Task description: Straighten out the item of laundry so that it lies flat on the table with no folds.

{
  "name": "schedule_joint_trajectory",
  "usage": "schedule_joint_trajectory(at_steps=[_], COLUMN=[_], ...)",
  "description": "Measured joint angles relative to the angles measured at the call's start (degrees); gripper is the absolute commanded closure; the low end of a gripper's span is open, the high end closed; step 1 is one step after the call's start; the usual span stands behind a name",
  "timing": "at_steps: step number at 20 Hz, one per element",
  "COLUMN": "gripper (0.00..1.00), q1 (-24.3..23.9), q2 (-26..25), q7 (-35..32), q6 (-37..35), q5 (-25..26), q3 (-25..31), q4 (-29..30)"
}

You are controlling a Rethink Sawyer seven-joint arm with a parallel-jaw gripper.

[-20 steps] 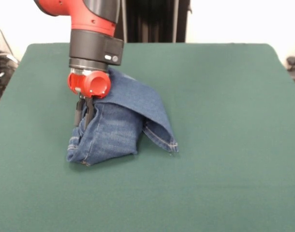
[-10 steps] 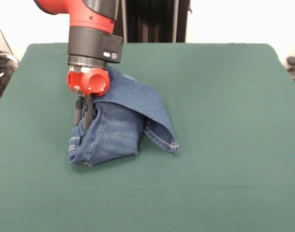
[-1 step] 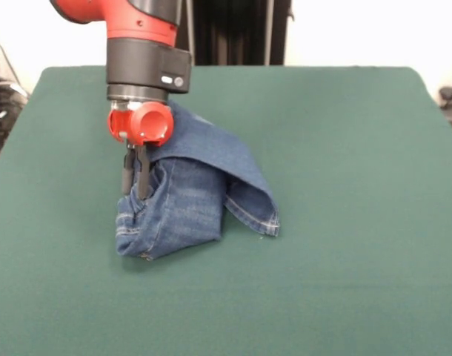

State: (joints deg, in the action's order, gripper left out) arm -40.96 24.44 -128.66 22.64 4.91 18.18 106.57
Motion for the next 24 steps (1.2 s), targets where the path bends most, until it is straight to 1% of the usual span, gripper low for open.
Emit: schedule_joint_trajectory(at_steps=[1,2,12,19,23,24], gripper=[0.0,1.0,1.0,1.0,1.0,1.0], q1=[-0.25,-0.5,-1.19,-1.15,-0.4,0.65], q2=[-0.01,-0.01,-0.12,0.34,1.93,2.99], q7=[0.0,0.0,0.0,0.0,0.0,0.0], q6=[-0.33,-0.65,-2.61,-3.85,-6.36,-7.67], q5=[0.0,0.01,0.01,0.01,-0.22,-0.61], q3=[0.31,0.62,2.98,3.22,2.99,2.19], q4=[0.0,0.01,0.01,0.01,0.01,0.0])
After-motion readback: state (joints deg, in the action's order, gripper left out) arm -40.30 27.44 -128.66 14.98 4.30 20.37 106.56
